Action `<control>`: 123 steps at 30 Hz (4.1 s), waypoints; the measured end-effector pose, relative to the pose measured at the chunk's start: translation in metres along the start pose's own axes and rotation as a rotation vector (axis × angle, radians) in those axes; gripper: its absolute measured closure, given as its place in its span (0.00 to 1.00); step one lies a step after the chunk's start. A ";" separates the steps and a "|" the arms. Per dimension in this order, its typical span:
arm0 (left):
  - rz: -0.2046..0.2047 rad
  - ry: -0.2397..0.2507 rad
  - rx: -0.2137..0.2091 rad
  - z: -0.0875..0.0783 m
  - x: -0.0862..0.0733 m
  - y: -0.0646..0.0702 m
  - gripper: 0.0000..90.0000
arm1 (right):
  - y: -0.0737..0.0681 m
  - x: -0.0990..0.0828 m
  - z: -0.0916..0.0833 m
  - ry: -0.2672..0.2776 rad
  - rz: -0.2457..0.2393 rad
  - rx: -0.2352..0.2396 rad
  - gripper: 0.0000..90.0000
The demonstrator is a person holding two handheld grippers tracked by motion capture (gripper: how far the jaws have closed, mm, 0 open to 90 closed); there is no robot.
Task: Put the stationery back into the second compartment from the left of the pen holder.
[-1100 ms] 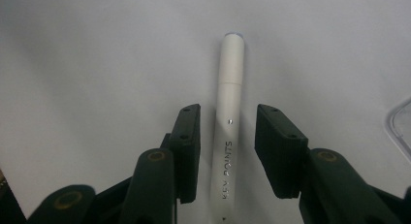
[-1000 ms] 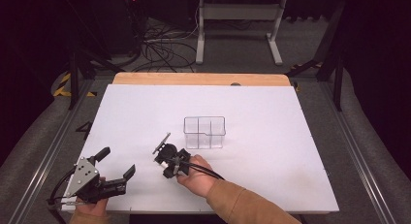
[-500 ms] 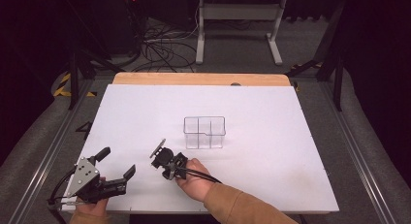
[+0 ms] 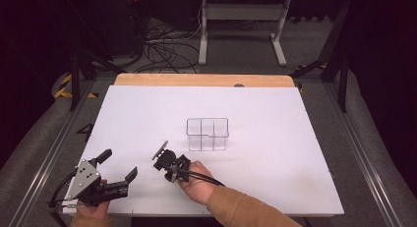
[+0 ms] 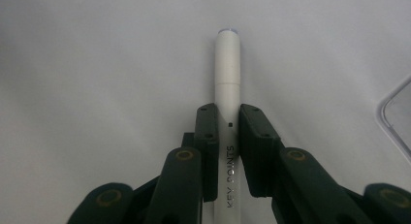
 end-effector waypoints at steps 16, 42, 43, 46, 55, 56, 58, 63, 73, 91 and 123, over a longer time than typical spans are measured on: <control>-0.003 -0.001 -0.005 0.001 0.000 0.001 0.04 | 0.022 0.002 -0.039 0.146 -0.011 0.022 0.87; -0.005 0.002 -0.004 0.001 0.000 0.001 0.04 | 0.049 0.005 -0.098 0.439 -0.036 0.121 0.87; -0.005 0.000 -0.004 0.001 0.000 0.001 0.04 | 0.052 0.005 -0.101 0.469 -0.031 0.122 0.87; -0.005 0.002 -0.005 0.001 0.000 0.001 0.04 | 0.058 0.005 -0.110 0.533 -0.026 0.112 0.87; -0.005 0.000 -0.004 0.001 0.000 0.001 0.04 | 0.072 0.004 -0.124 0.685 -0.011 0.041 0.87; -0.005 0.000 -0.003 0.001 0.000 0.001 0.04 | 0.074 0.004 -0.126 0.703 -0.004 0.032 0.87; -0.005 0.000 -0.003 0.001 0.000 0.001 0.04 | 0.079 0.004 -0.127 0.733 0.011 0.028 0.87; -0.006 0.002 -0.004 0.001 0.000 0.000 0.04 | 0.090 0.002 -0.130 0.786 0.028 -0.016 0.87; -0.006 -0.002 -0.006 0.001 0.000 0.000 0.04 | 0.114 0.000 -0.128 0.855 0.088 -0.053 0.87; -0.008 -0.002 -0.009 0.002 -0.001 0.000 0.04 | 0.155 -0.002 -0.106 0.892 0.274 -0.139 0.87; -0.009 -0.005 -0.011 0.002 -0.001 0.000 0.04 | 0.163 0.001 -0.073 0.863 0.353 -0.176 0.87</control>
Point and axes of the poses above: each handheld gripper's, and its own axes: z roughly forward along the jaws, x roughly out of its top, y roughly to its right, the point moved 5 cm from there along z, roughly forward along the jaws, and after that the axes turned 8 degrees about -x, right-handed, at the moved point
